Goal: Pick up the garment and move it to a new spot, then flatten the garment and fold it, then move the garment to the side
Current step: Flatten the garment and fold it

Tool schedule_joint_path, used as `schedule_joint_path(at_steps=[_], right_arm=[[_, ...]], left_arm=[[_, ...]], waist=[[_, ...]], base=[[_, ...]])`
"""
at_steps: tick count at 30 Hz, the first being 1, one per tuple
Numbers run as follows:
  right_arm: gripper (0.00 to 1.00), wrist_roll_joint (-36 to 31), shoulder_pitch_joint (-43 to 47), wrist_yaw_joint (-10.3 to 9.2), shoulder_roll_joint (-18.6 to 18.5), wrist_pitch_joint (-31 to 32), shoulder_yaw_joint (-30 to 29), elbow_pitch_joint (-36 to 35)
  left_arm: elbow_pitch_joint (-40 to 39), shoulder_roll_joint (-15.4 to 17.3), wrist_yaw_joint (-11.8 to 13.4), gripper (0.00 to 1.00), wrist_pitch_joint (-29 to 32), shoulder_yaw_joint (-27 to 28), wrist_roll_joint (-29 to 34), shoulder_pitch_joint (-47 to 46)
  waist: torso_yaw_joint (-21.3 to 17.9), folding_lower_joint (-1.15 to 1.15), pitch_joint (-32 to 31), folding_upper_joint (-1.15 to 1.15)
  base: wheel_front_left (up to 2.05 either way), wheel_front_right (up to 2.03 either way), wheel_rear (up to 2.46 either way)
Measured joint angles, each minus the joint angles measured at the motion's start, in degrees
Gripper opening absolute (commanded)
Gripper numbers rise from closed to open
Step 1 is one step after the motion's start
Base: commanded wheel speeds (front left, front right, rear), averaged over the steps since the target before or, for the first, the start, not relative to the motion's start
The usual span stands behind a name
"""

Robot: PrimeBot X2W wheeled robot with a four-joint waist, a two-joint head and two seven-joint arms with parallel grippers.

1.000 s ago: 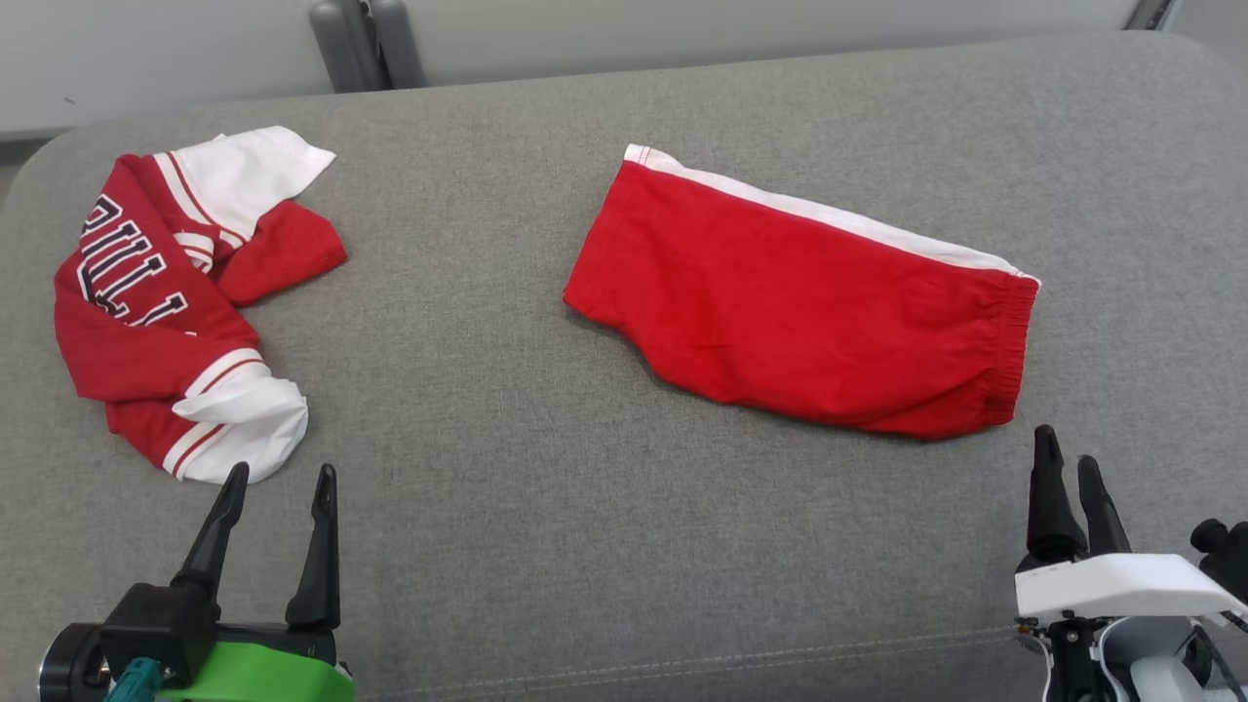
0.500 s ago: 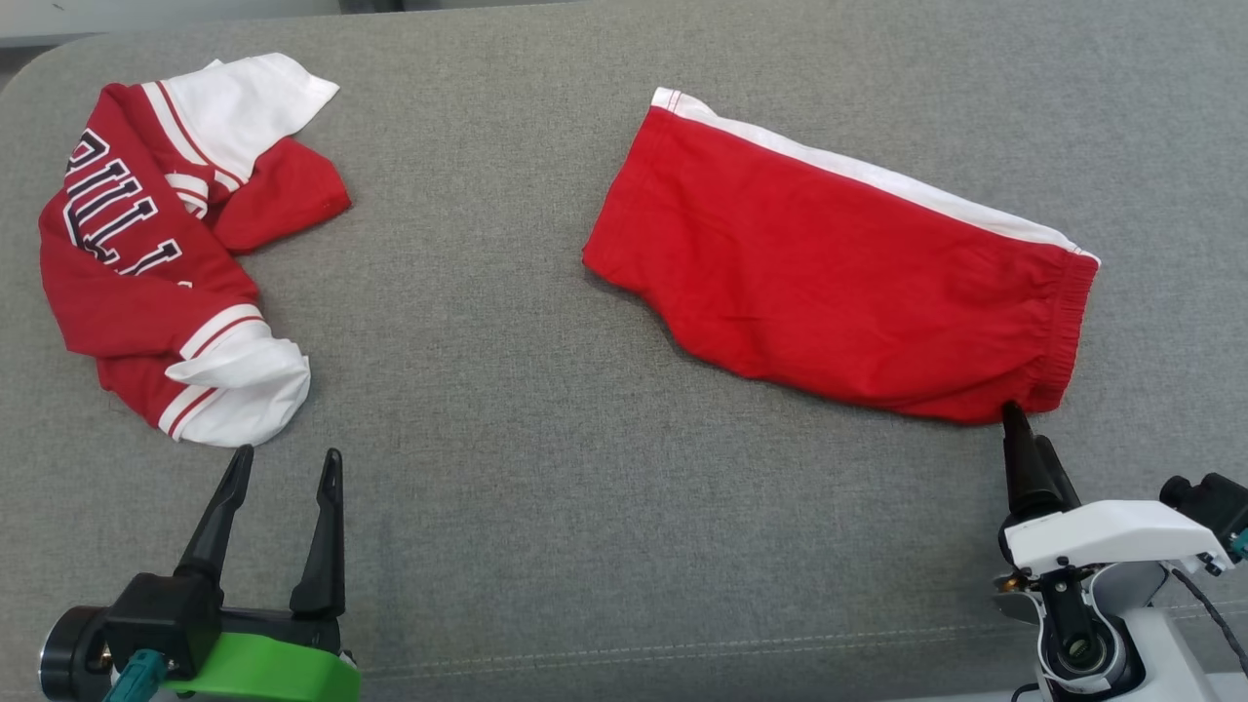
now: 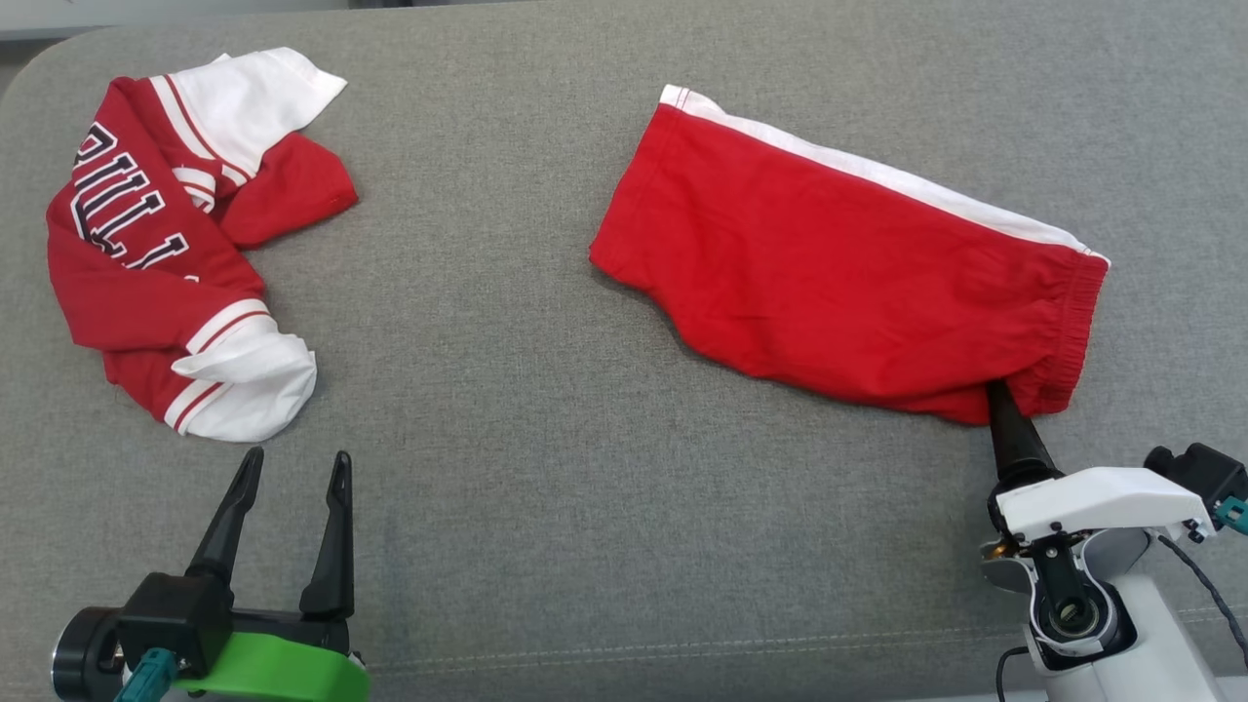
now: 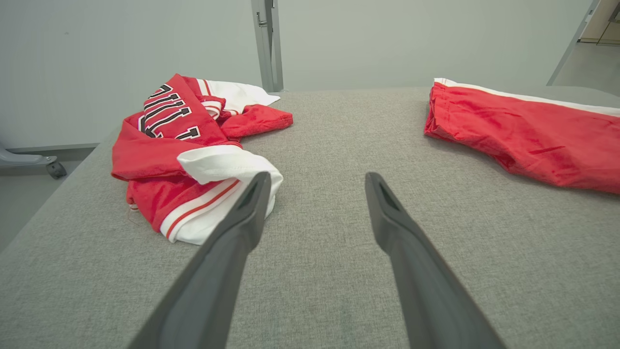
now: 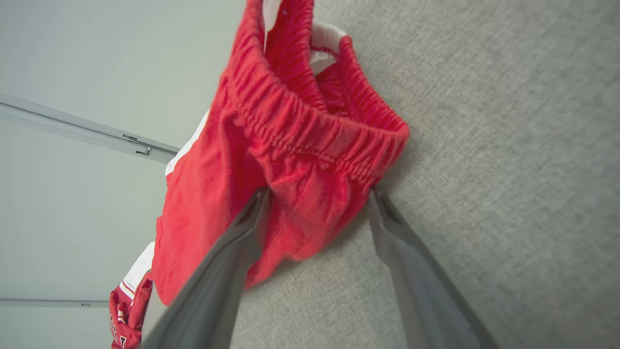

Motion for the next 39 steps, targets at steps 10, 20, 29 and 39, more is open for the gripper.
schedule_joint_path(at_steps=[10, 20, 29, 39], right_arm=[[0.38, 4.85, -3.61, 1.16, -0.03, -0.12, -0.83, 3.05], [0.0, 8.31, -4.61, 3.52, 0.07, -1.32, -2.04, 4.53], [0.0, 10.12, -4.35, 4.57, -2.55, -1.22, -5.35, 4.54], [0.0, 11.85, -2.55, 4.93, -7.3, -1.21, -9.33, 4.19]], left_arm=[[0.09, -0.24, 0.0, 1.0, 0.0, -0.35, 0.01, -0.48], [0.64, -0.41, 0.0, 1.0, 0.0, 0.48, 0.0, -0.52], [0.44, -0.6, 0.0, 1.0, 0.0, 2.3, 0.0, -0.49], [-0.09, -0.25, 0.0, 1.0, 0.01, 2.58, 0.02, -0.47]], waist=[[0.75, 0.0, 0.95, 0.0], [0.56, 0.0, 1.16, 0.0], [-1.42, 0.0, 1.34, 0.0], [-4.1, 0.0, 1.93, 0.0]], base=[[0.0, 0.0, 0.0], [0.0, 0.0, 0.0], [0.0, 0.0, 0.0], [0.0, 0.0, 0.0]])
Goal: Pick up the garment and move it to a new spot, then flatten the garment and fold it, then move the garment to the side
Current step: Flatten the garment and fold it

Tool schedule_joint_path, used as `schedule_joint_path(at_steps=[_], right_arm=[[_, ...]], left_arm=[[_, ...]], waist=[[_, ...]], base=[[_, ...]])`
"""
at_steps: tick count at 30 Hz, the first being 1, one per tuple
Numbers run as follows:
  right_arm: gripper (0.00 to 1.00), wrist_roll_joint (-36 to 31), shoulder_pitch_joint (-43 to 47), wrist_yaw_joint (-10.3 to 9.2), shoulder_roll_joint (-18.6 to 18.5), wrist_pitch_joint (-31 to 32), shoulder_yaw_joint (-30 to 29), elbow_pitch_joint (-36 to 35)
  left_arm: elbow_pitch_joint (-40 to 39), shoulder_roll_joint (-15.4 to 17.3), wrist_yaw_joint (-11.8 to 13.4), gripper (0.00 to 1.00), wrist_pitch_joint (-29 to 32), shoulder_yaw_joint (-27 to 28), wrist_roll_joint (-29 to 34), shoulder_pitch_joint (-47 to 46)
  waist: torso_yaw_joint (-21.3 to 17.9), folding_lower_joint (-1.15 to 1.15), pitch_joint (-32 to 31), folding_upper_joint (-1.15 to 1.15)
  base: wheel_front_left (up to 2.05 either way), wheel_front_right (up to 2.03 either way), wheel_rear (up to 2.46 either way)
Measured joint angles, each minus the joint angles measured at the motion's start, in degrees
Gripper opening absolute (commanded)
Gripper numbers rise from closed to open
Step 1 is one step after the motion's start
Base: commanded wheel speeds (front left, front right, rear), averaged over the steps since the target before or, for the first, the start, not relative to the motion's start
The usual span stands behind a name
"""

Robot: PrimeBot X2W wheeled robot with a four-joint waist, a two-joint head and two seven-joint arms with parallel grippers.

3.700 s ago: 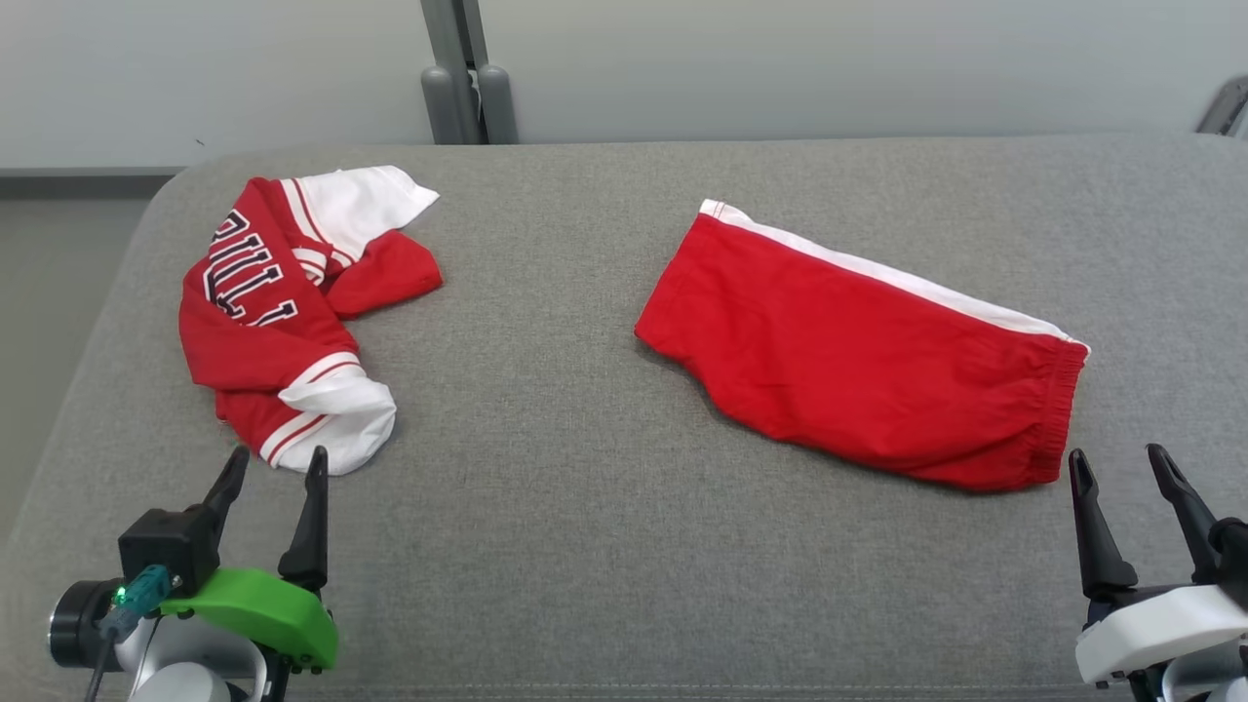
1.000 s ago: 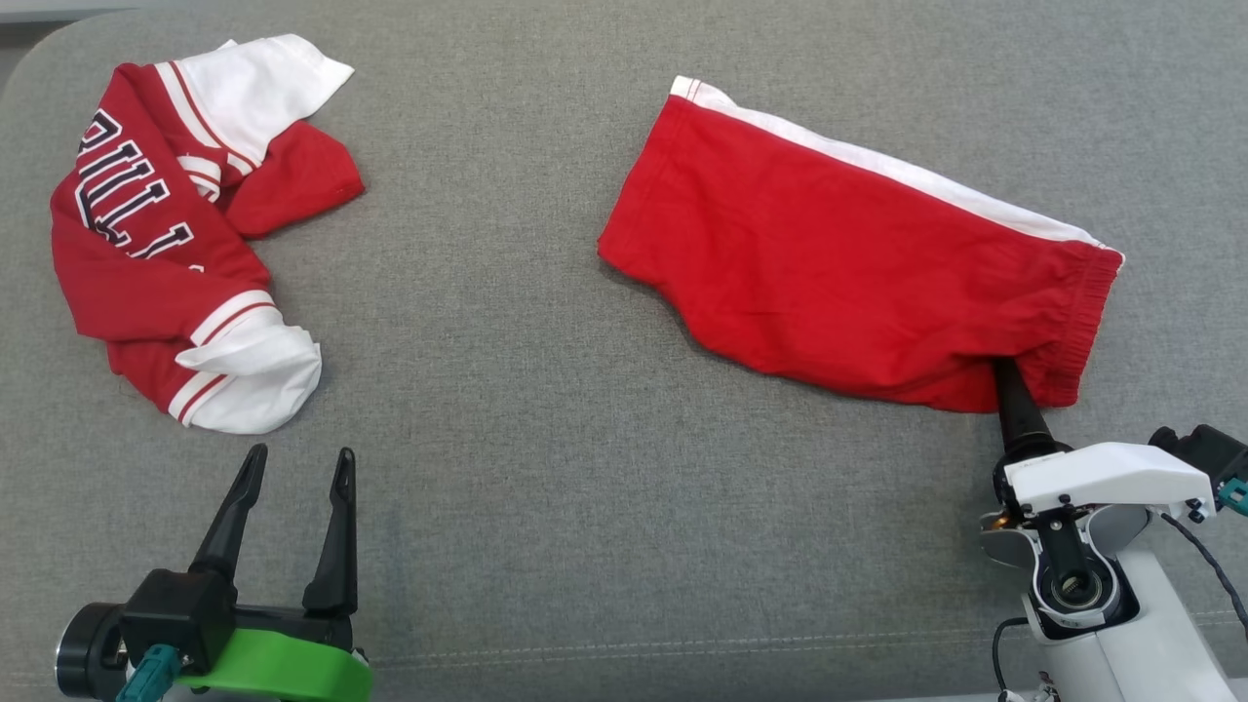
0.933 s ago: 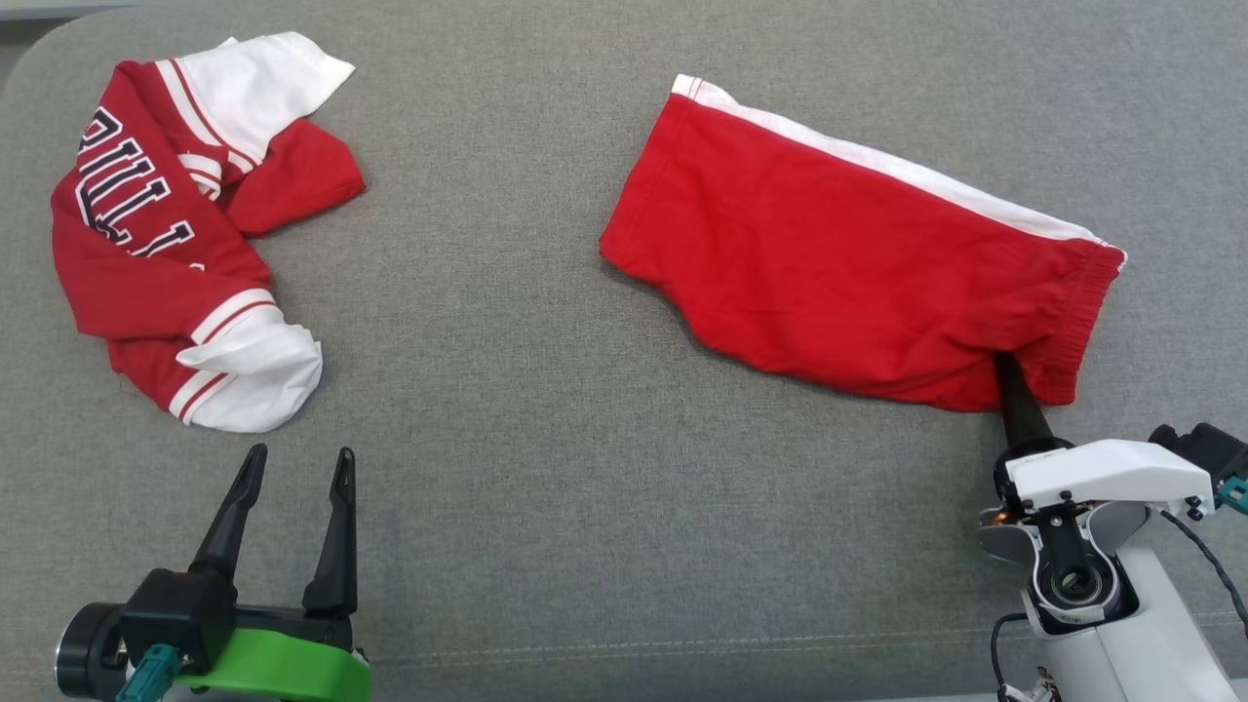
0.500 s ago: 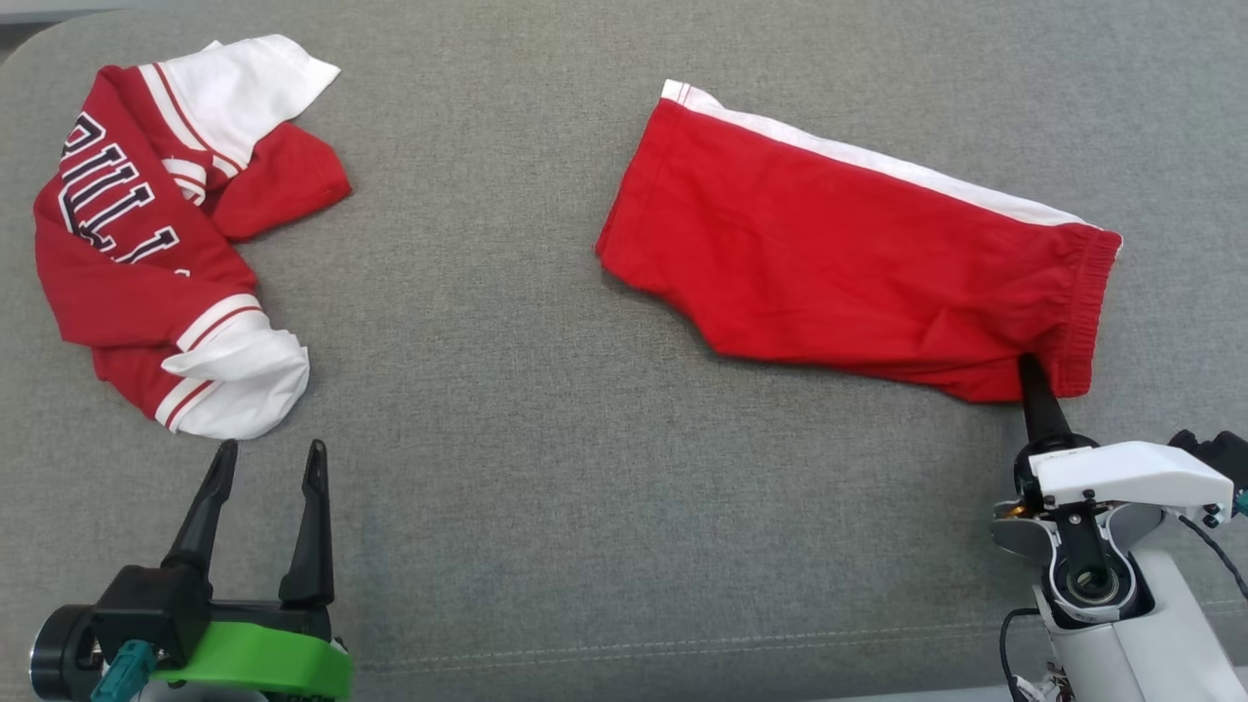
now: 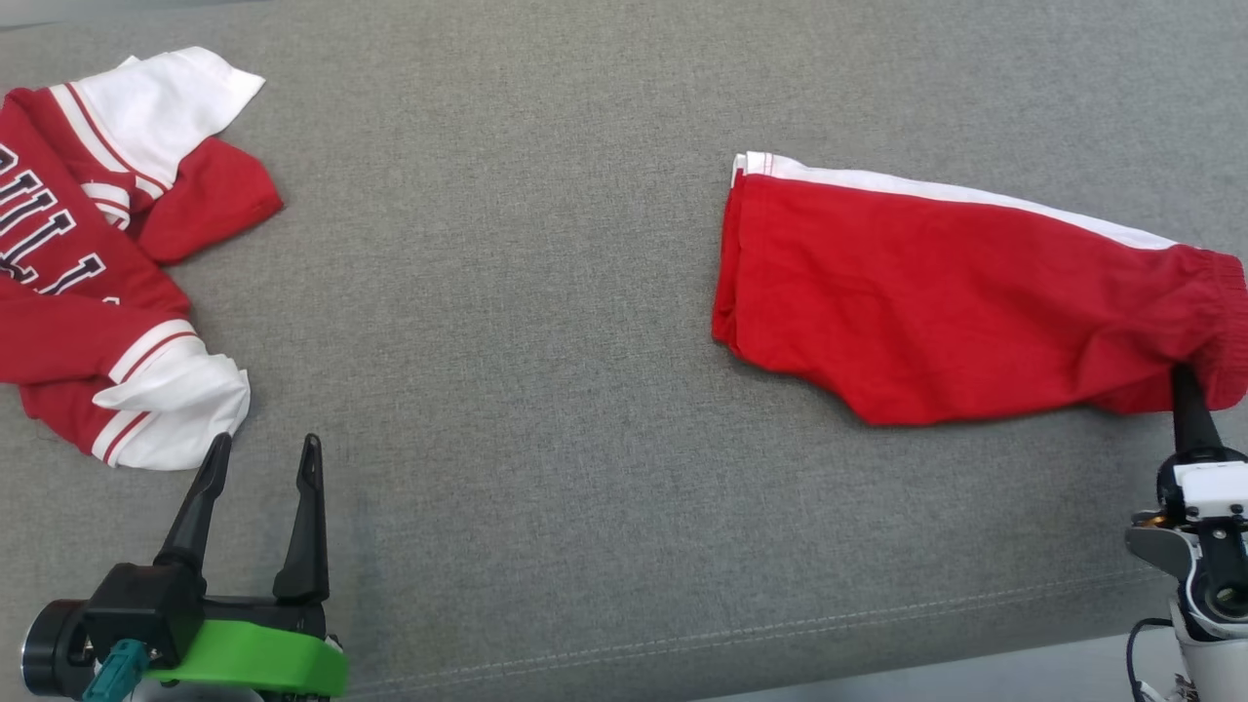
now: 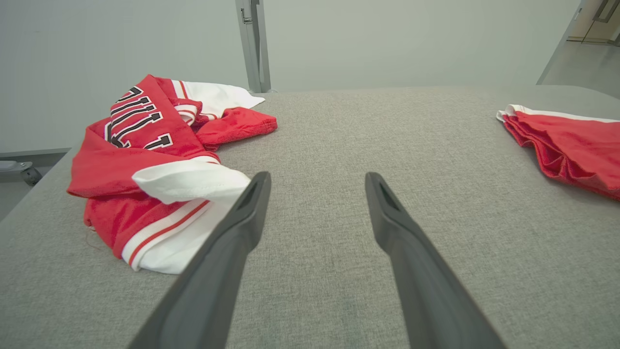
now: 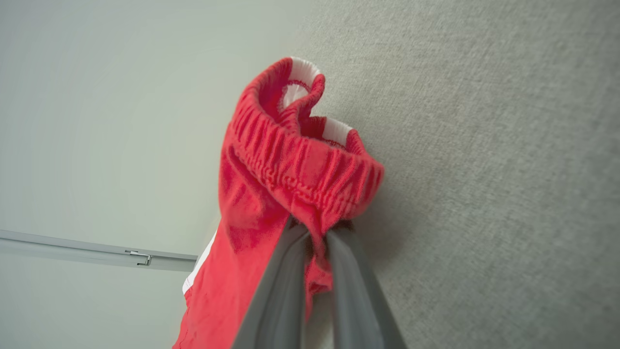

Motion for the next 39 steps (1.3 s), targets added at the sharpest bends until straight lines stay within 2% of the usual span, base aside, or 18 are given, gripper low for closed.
schedule_joint_path(at_steps=[5, 10, 15, 29, 39], right_arm=[[0.0, 0.41, 2.17, 0.44, -2.93, 0.44, -1.64, -1.2], [0.0, -1.0, 2.15, 0.63, -4.7, 0.44, -0.85, -4.03], [0.0, -3.7, 1.8, 0.97, -5.39, 1.93, 3.71, -9.06], [0.0, -14.41, 0.54, 1.14, -10.31, 8.83, 17.52, -21.43], [0.0, -16.44, 0.34, 0.96, -12.15, 14.45, 21.09, -24.15]], left_arm=[[-0.25, 0.03, 0.0, 1.0, 0.24, -0.43, 0.35, -0.03], [-0.25, -0.1, 0.0, 1.0, 0.25, -0.63, 0.32, -0.03], [-0.09, -0.57, -0.08, 1.0, 0.33, -1.46, 0.32, -0.3], [0.32, -1.99, -0.54, 1.0, 0.67, -2.22, -0.21, -3.39], [1.09, -3.61, -0.57, 1.0, 0.66, -2.2, -0.98, -4.41]], waist=[[-0.83, 0.0, 0.26, 0.0], [-1.05, 0.0, 0.23, 0.0], [-0.72, 0.0, 0.0, 0.0], [3.16, 0.0, -0.27, 0.0], [6.24, 0.0, -0.3, 0.0]], base=[[0.0, 0.0, 0.0], [0.0, 0.0, 0.0], [0.0, 0.0, 0.0], [0.0, 0.0, 0.0], [0.0, 0.0, 0.0]])
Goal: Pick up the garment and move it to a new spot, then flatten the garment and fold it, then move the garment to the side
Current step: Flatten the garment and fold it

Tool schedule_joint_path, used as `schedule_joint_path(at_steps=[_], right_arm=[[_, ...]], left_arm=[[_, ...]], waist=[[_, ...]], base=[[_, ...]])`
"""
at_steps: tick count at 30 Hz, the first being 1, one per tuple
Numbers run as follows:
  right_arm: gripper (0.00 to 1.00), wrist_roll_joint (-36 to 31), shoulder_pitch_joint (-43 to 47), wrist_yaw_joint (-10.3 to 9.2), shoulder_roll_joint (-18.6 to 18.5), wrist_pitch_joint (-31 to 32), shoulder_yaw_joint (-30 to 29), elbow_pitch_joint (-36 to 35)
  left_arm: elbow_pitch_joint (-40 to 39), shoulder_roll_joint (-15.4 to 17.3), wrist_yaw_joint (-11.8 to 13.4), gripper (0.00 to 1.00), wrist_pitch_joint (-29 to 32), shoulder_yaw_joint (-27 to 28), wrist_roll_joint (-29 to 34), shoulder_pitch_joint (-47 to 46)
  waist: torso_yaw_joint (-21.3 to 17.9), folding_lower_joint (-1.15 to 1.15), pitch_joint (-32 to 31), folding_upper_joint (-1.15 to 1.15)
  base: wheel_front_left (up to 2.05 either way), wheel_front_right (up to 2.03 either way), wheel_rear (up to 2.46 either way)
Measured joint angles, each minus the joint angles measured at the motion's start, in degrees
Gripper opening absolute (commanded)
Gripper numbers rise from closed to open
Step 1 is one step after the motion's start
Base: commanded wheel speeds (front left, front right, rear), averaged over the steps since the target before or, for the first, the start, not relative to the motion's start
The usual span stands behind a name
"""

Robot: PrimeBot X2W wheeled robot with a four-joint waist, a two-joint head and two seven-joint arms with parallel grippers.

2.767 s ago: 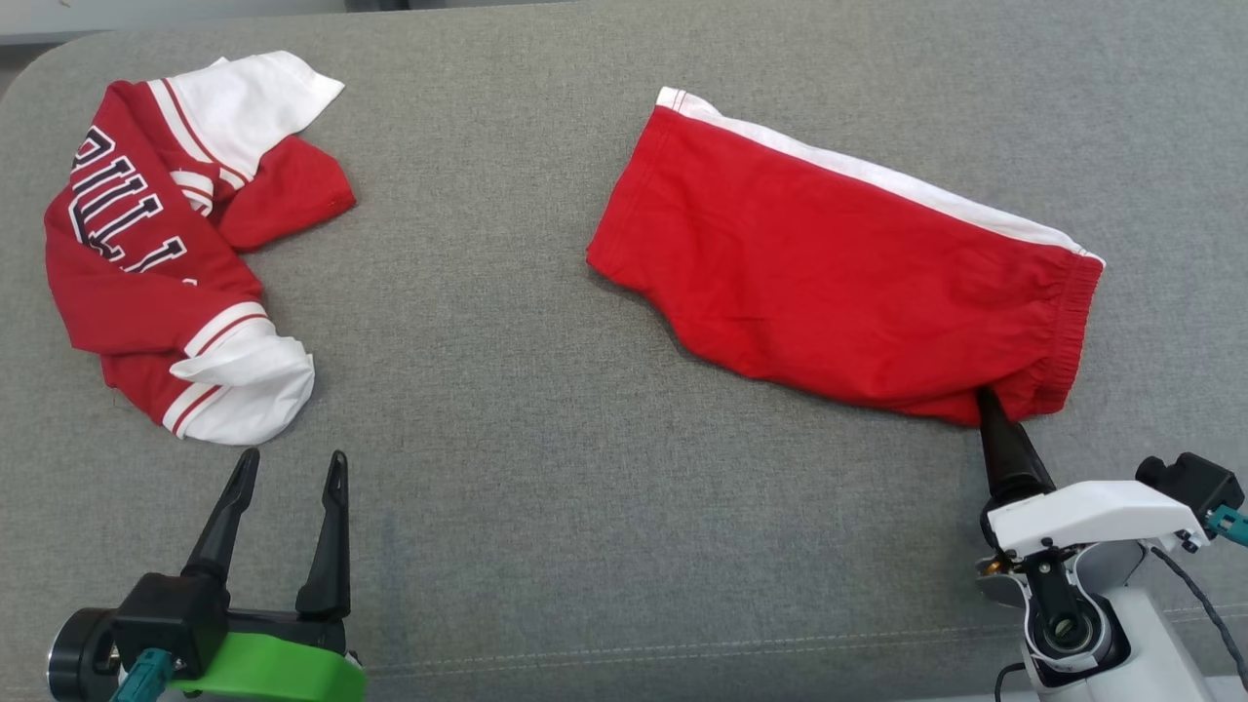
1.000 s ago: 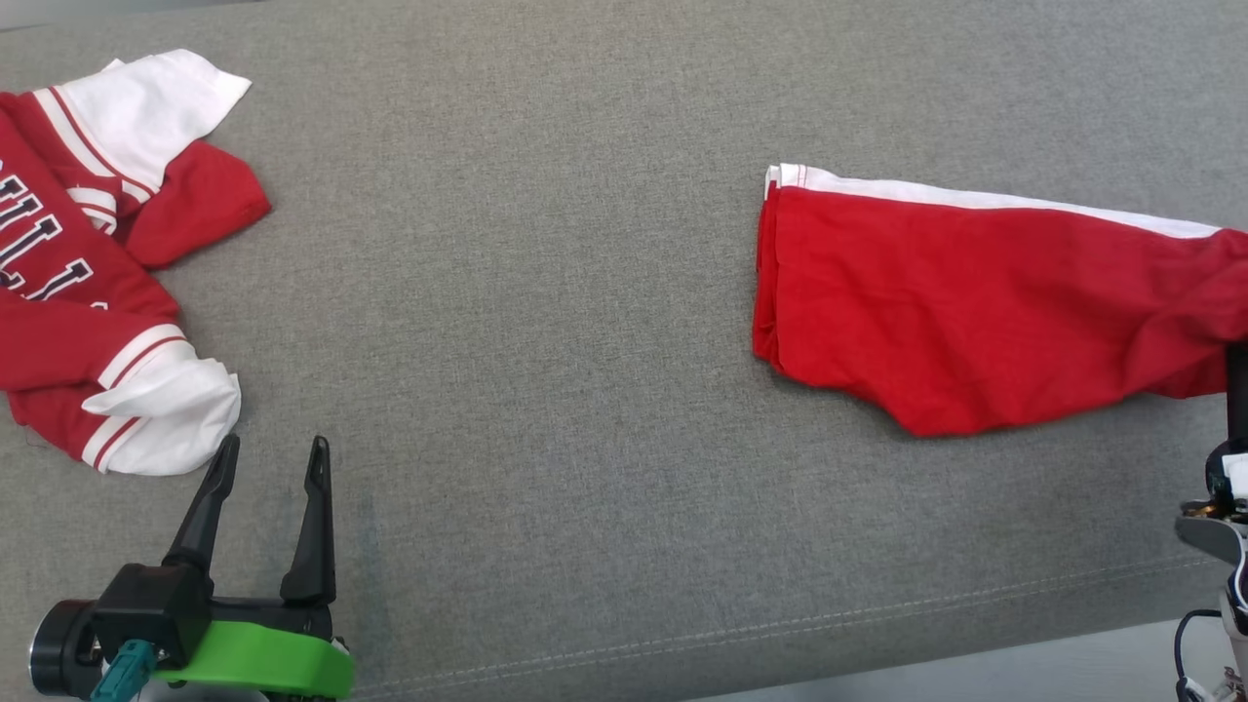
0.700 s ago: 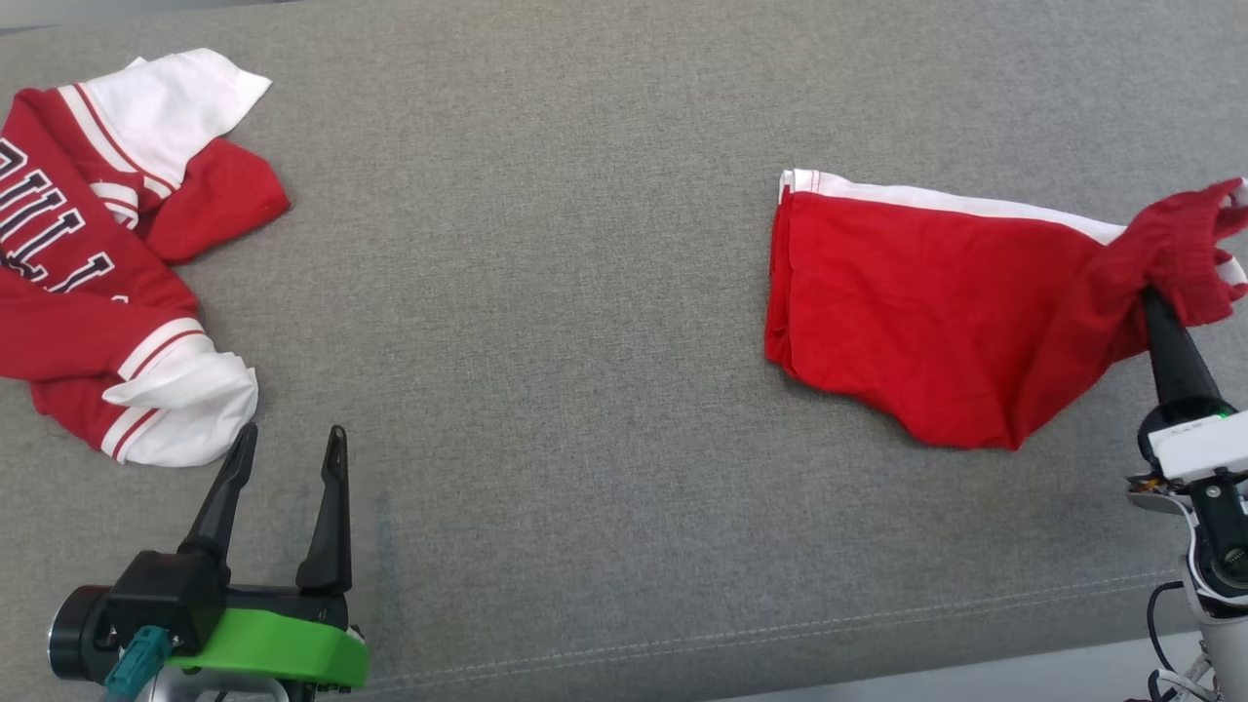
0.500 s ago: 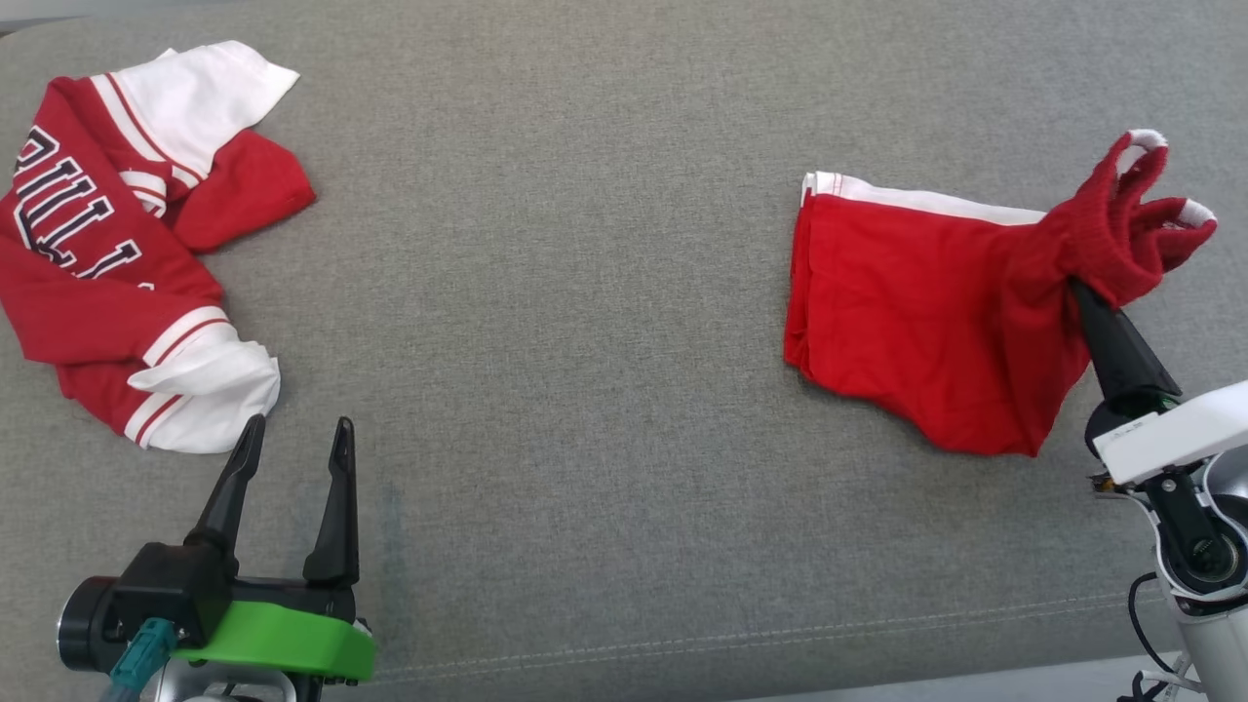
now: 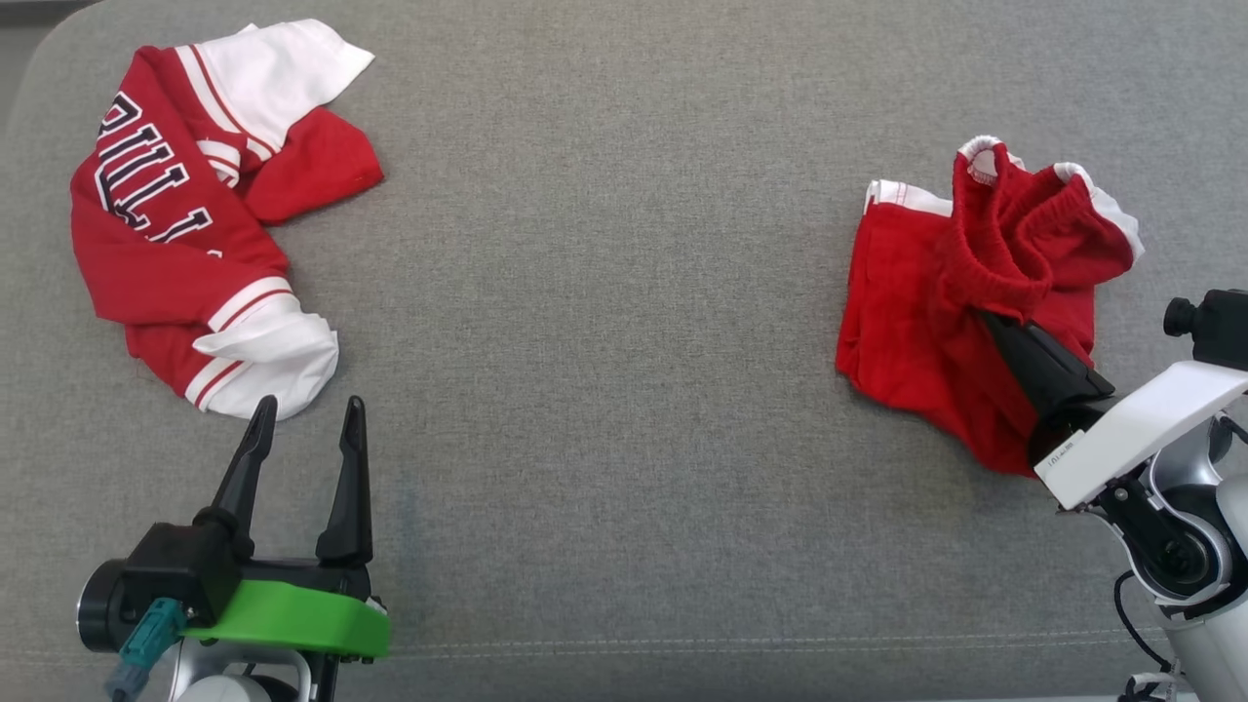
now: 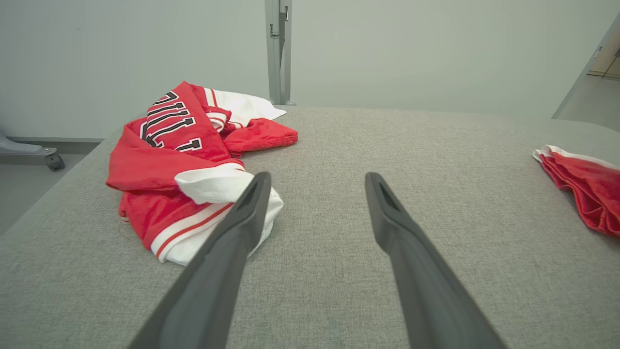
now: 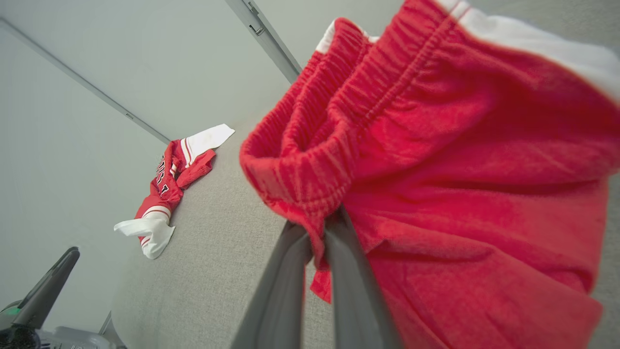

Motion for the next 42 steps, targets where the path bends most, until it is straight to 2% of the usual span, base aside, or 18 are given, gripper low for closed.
schedule_joint_path(at_steps=[3, 7, 8, 9, 10, 11, 22, 31, 42], right_arm=[[0.0, -0.24, 0.0, -0.21, -0.35, 0.87, -0.03, -0.37], [0.0, -0.59, -0.04, -1.42, -0.41, 2.08, 0.19, -0.77], [0.1, -0.66, -0.04, -1.79, -0.52, 2.32, 0.19, -0.85], [0.49, -0.74, -0.04, -2.11, -0.63, 2.56, 0.19, -1.01], [0.98, -1.05, -0.04, -2.27, -0.67, 2.61, 0.18, -1.18], [1.0, -1.16, -0.04, -2.6, -0.67, 2.64, 0.2, -1.35], [1.0, -3.14, -0.06, -2.58, -1.0, 4.24, 3.24, -3.98], [1.0, -3.27, 1.73, -3.14, 0.57, 3.11, 3.38, -5.81], [1.0, -15.03, 4.24, -8.09, 0.12, -7.65, -0.6, -7.04]], left_arm=[[0.41, -0.38, 0.0, 1.0, -0.01, 0.12, -0.25, -0.01], [0.81, -0.43, 0.0, 1.0, -0.16, 0.53, -0.25, -0.01], [0.91, -0.47, 0.0, 1.0, -0.16, 0.55, -0.25, -0.01], [1.01, -0.52, 0.0, 1.0, -0.18, 0.56, -0.25, -0.01], [1.12, -0.52, 0.0, 1.0, -0.18, 0.56, -0.25, -0.01], [1.19, -0.53, -0.01, 1.0, -0.18, 0.56, -0.25, -0.01], [1.83, -0.51, -0.25, 1.0, -0.19, 1.18, -0.24, -0.06], [2.81, -0.63, -0.46, 1.0, -0.51, 0.87, -0.13, -0.08], [2.8, -0.64, -0.46, 1.0, -0.51, 1.41, -0.02, 1.22]], waist=[[0.58, 0.0, 0.09, 0.0], [0.69, 0.0, 0.23, 0.0], [0.67, 0.0, 0.24, 0.0], [0.65, 0.0, 0.27, 0.0], [0.6, 0.0, 0.29, 0.0], [0.54, 0.0, 0.3, 0.0], [-0.84, 0.0, -0.33, 0.0], [-1.47, 0.0, -2.1, 0.0], [-2.97, 0.0, -4.68, 0.0]], base=[[0.0, 0.0, 0.0], [0.0, 0.0, 0.0], [0.0, 0.0, 0.0], [0.0, 0.0, 0.0], [0.0, 0.0, 0.0], [0.0, 0.0, 0.0], [0.0, 0.0, 0.0], [0.0, 0.0, 0.0], [0.0, 0.0, 0.0]])
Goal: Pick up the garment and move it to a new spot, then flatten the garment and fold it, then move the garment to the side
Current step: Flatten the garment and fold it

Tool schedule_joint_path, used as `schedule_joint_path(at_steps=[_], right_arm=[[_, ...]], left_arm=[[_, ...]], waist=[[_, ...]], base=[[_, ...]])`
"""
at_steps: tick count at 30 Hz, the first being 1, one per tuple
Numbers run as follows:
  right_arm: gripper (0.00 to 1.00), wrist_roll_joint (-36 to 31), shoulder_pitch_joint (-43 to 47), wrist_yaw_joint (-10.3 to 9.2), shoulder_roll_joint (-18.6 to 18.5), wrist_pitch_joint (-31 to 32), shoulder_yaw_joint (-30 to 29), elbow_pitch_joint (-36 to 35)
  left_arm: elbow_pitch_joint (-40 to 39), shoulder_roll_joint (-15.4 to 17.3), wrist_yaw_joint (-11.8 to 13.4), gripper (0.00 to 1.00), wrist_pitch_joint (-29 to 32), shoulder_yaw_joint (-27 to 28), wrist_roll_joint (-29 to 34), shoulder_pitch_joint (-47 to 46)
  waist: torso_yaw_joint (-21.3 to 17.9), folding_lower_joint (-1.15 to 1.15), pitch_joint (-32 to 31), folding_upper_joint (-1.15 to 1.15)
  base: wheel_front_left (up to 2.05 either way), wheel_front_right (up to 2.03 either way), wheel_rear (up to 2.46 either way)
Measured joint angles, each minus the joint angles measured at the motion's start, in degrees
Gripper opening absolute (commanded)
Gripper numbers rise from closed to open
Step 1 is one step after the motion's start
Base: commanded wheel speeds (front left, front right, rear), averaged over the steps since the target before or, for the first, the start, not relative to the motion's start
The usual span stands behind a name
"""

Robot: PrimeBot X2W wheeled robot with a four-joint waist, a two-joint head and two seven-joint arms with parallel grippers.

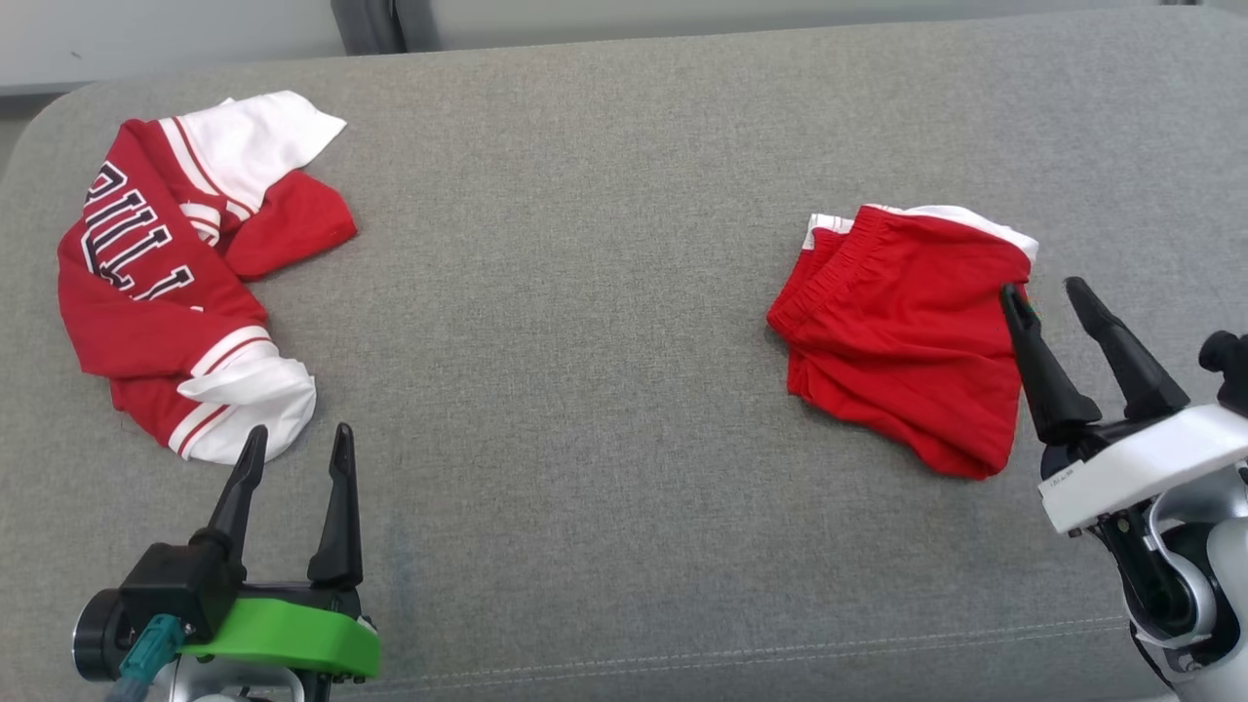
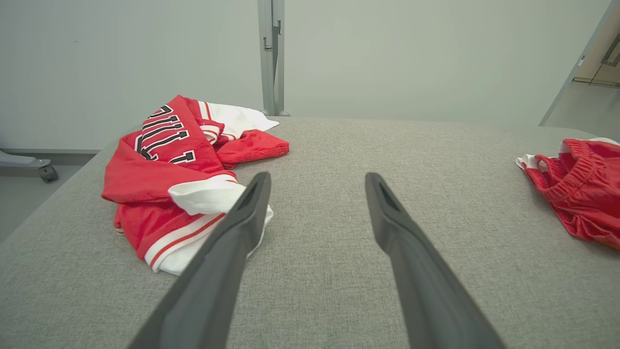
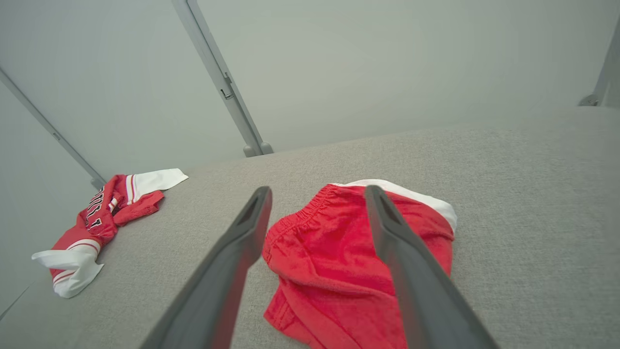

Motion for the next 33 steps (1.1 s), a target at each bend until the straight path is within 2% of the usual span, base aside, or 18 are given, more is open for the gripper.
schedule_joint_path(at_steps=[6, 12, 22, 33], right_arm=[[1.0, -4.39, 5.48, -3.91, 0.42, -7.13, -2.77, 1.25], [1.0, -11.47, 10.93, -5.12, 0.25, -13.91, -4.16, 4.42], [1.0, -16.6, 17.23, -5.56, -0.05, -14.75, -5.54, 10.71], [1.0, -15.18, 18.75, -5.57, 4.57, -15.04, -6.93, 11.66]], left_arm=[[0.11, -0.34, 0.0, 1.0, 0.0, -0.84, 0.13, 1.55], [0.79, -0.2, 0.01, 1.0, -0.01, -0.77, 1.42, 4.37], [1.82, 0.67, 0.01, 1.0, -0.01, -0.7, 1.92, 8.29], [0.49, 0.54, 0.02, 1.0, -0.01, -0.38, 2.99, 10.99]], waist=[[-0.78, 0.0, -1.94, 0.0], [-0.72, 0.0, -4.04, 0.0], [-0.56, 0.0, -7.77, 0.0], [0.85, 0.0, -10.25, 0.0]], base=[[0.0, 0.0, 0.0], [0.0, 0.0, 0.0], [0.0, 0.0, 0.0], [0.0, 0.0, 0.0]])
